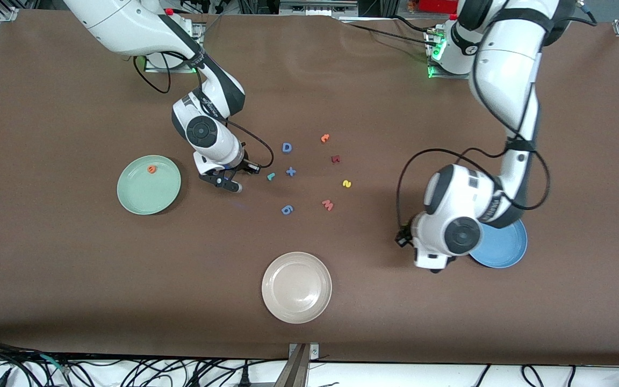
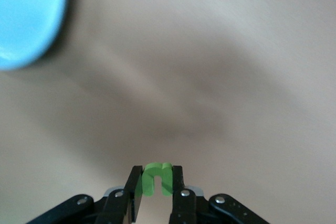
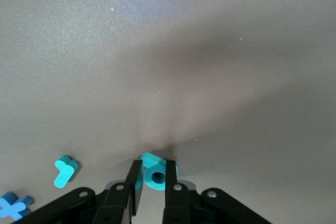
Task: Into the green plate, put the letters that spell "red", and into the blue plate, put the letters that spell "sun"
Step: 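Grasp the green letter with the left gripper while the right gripper reaches teal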
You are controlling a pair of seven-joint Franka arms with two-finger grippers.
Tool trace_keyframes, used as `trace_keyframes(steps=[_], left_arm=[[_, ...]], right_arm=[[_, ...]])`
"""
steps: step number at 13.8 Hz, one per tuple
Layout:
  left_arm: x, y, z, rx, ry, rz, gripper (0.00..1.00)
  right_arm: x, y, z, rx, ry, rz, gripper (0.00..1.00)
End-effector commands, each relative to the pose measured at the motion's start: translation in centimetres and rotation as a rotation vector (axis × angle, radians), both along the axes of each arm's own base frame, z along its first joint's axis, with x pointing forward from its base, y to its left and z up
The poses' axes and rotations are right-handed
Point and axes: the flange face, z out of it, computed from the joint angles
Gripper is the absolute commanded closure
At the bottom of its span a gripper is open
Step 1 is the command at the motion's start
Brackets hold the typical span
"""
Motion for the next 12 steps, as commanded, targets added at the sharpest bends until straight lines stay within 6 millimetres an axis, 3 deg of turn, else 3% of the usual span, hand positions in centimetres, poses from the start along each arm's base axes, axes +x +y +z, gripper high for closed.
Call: trace_keyframes(steps=[1,7,9,12], left_arm=[[-0.2,3.6,0.6,0.020,0.057,-0.140,0.85],[-0.1,12.8,-0.1,0.018,0.169,-0.274,0.85],[0.1,16.2,-0.1,0.027,0.179,-0.334,0.85],[0.1,19.1,-0.7,0.051,0.206,-0.433,0.81]], right_arm=[[0.0,0.4,-0.6,-0.009,0.000,0.006,0.76],[-0.2,0.5,-2.0,0.000,0.008,0.005,0.76],[-0.2,0.5,-2.0,0.000,0.008,0.005,0.71],[-0.2,0.5,-2.0,0.000,0.008,0.005,0.63]])
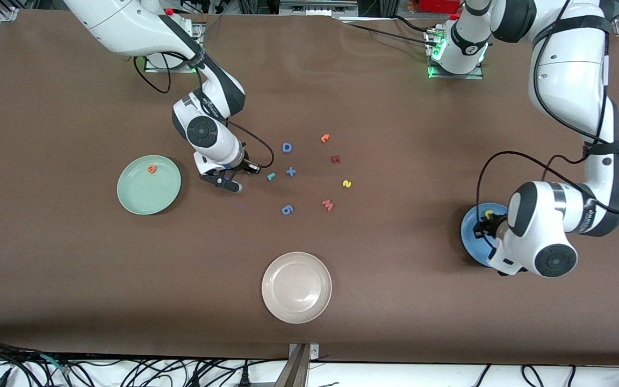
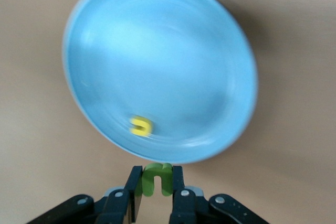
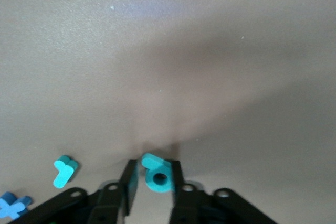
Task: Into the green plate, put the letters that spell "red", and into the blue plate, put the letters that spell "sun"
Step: 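Place the green letter on the blue plate while the right gripper grasps teal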
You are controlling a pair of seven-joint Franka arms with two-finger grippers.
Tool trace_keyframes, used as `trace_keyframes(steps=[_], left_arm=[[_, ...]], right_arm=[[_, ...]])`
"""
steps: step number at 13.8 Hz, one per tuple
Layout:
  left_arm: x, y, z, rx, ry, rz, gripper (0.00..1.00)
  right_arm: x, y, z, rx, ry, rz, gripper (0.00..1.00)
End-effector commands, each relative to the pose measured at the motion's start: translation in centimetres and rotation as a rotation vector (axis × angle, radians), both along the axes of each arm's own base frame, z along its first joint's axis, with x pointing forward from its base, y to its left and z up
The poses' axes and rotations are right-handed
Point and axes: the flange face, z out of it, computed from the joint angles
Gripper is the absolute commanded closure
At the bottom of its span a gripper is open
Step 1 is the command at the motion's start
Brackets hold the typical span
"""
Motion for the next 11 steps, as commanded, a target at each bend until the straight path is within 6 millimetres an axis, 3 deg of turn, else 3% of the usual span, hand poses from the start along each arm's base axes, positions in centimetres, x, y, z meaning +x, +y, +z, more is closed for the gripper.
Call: trace_keyframes(steps=[1,3,4,5,8,11], left_arm=[[-0.3,2.0,-0.3,0.000,0.033,-0.076,0.79],[-0.4,3.1,-0.5,-0.029,0.048,-0.121,0.64],[-0.4,3.6,-0.8,-0.048,0.060,-0.163,0.43],[-0.4,4.3,-0.8,-0.061,0.065,-0.181,0.02],[-0.4,4.2,0.0,-0.069,0.056,-0.180,0.00],[-0.4,1.4,0.2,-0.178,0.038,-0.131,0.00]], right_arm=[[-0.1,0.4,-1.6,-0.001,0.004,0.006,0.62],[-0.1,0.4,-1.6,-0.001,0.004,0.006,0.60],[-0.1,0.4,-1.6,-0.001,0.004,0.006,0.60],[-0.1,0.4,-1.6,-0.002,0.004,0.005,0.61],[0.0,0.3,-1.6,-0.002,0.003,0.003,0.69],[0.0,0.3,-1.6,-0.003,0.003,0.005,0.69]])
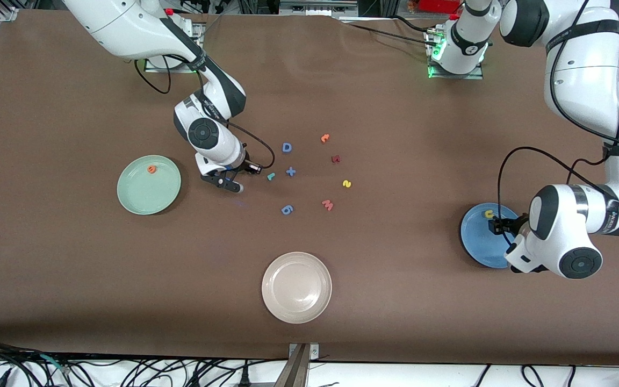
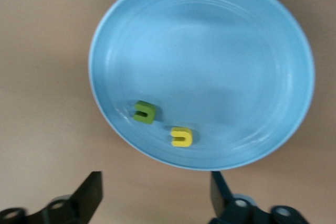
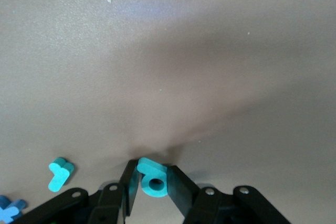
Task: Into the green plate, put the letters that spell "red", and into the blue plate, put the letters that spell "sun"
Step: 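Place the green letter on the blue plate while the right gripper grasps teal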
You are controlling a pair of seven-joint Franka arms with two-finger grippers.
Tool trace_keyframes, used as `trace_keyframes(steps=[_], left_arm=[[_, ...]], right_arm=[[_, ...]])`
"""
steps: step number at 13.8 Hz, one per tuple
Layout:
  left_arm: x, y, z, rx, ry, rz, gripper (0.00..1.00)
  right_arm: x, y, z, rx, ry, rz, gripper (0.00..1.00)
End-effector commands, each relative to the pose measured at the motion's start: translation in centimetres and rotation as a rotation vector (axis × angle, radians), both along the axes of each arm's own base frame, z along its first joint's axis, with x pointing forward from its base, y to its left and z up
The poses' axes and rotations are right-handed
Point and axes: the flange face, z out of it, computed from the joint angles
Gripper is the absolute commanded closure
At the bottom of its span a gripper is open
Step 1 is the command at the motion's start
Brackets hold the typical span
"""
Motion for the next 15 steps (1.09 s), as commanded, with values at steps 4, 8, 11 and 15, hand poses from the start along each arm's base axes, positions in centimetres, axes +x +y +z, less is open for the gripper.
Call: trace_keyframes(steps=[4,8,11,15], left_arm=[[-0.9,-8.6,3.7,-0.235,-0.026,0.011,0.00],[-3.9,-15.2,5.2,-0.267,-0.135,0.006,0.00],[-7.7,-20.5,4.6,-0.274,-0.246,0.021,0.00],[-11.6,-27.6,1.6,-0.226,-0.325,0.036,0.00]], right_arm=[[0.1,0.1,-1.1,-0.008,0.001,0.000,0.69],[0.0,0.1,-1.1,-0.008,0.002,0.002,0.38],[0.0,0.1,-1.1,-0.009,0.002,0.001,0.38],[0.0,0.1,-1.1,-0.008,0.002,0.002,0.38]])
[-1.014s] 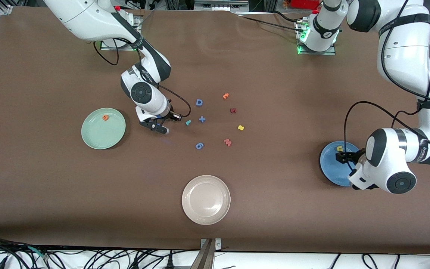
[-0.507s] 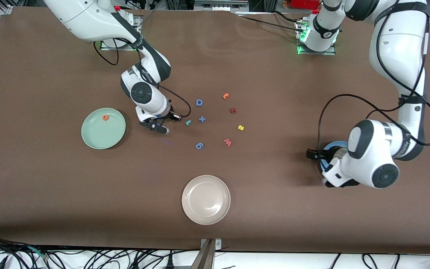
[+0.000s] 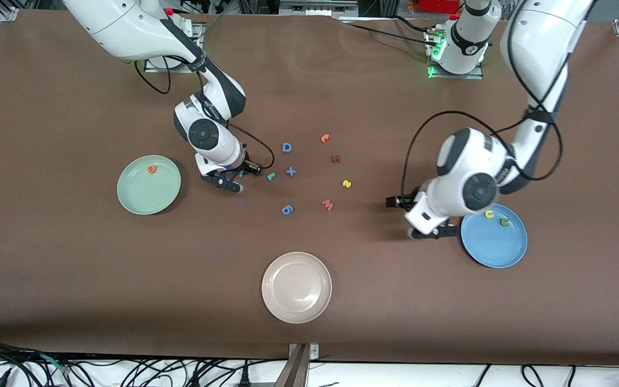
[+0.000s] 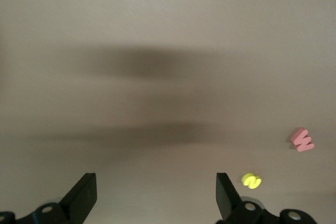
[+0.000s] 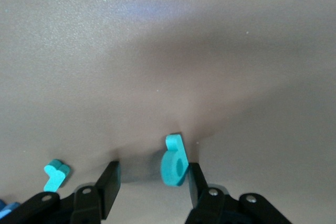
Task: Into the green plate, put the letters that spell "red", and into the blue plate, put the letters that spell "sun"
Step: 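Place the green letter on the blue plate while the right gripper grasps teal, then place the teal letter on the green plate while the left gripper reaches yellow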
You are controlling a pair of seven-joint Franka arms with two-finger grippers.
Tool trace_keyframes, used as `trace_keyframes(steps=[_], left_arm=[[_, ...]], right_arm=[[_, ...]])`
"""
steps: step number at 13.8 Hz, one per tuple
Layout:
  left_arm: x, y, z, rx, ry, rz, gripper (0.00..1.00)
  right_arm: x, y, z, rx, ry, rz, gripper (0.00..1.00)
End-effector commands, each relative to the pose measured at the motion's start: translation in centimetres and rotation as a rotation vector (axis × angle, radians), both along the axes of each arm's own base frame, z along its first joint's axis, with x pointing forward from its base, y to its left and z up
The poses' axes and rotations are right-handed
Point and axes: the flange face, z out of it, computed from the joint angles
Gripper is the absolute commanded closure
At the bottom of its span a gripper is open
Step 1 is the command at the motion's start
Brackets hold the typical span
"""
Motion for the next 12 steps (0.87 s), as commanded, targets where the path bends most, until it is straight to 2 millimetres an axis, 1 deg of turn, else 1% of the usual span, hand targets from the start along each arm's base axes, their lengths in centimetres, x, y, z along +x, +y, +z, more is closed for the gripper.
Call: trace_keyframes(steps=[1,3,4,5,6,7,9,10,12], left_arm=[[-3.6,-3.2,-1.5,0.043,-0.063,0.035,0.00],[-5.8,-6.2,-2.7,0.056,-0.093,0.048,0.00],[-6.6,-7.2,-3.3,0.064,-0.110,0.061,0.00],[-7.1,-8.2,-3.8,0.064,-0.133,0.066,0.00],[-7.8,-9.2,-4.6,0.070,-0.128,0.075,0.00],[-8.6,-10.4,-5.1,0.076,-0.123,0.077,0.00],[-9.0,-11.2,-5.4,0.095,-0.142,0.091,0.00],[-9.5,-12.0,-5.9,0.093,-0.153,0.096,0.00],[-10.0,-12.8,-7.6,0.085,-0.168,0.104,0.00]], right_arm=[[0.0,0.3,-0.8,-0.006,-0.002,0.003,0.42],[0.1,0.2,-0.8,-0.006,-0.002,0.003,0.64],[0.1,0.2,-0.8,-0.006,-0.002,0.003,0.72],[0.1,0.2,-0.8,-0.006,-0.002,0.005,0.81],[0.1,0.2,-0.8,-0.006,-0.004,0.005,0.89],[0.1,0.2,-0.8,-0.006,-0.004,0.005,0.92],[0.1,0.2,-0.8,-0.007,-0.003,0.006,0.95],[0.1,0.2,-0.8,-0.007,-0.003,0.006,0.95],[0.1,0.2,-0.7,-0.007,-0.005,0.006,0.95]])
